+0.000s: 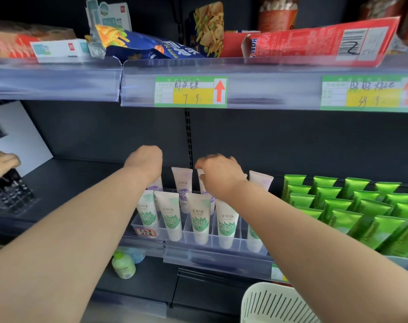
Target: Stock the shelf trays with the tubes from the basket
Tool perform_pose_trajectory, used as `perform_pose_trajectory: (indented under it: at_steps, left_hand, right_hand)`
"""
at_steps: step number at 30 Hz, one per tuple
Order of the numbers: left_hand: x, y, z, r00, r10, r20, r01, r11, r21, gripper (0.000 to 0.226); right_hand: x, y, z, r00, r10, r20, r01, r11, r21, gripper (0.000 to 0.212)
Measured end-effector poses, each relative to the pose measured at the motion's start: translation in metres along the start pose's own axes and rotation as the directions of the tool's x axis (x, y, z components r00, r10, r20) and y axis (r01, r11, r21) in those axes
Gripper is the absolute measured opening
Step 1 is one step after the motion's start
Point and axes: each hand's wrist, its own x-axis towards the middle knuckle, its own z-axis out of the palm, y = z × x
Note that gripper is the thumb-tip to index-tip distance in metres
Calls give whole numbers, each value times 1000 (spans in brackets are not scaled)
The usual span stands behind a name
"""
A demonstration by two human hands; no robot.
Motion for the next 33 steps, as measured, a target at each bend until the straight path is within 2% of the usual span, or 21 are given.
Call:
perform_pose_trajectory:
  at_steps: [5,9,19,27,33]
  left_hand:
    - [1,-9,4,1000,-28,5,27,998,49,36]
    - [4,-9,9,999,24,-28,-21,996,92,35]
    - [0,0,-3,998,2,-59,-4,999,-36,34]
    - [-40,45,-29,973,187,-138,-205,970,-131,28]
    - [-85,90,-41,929,312,-200,-346,923,-167,25]
  right_hand:
    - [7,-9,8,1000,-23,-18,23,1000,18,27]
    - [9,-12,5,999,-43,-32,44,999,27,24]
    - [-2,-16,-4,998,-43,-39,43,999,6,24]
    - [-42,-7,-33,999,-19,-35,18,1000,-14,33]
    - [-93,12,-51,996,17,-91,-22,999,-49,33]
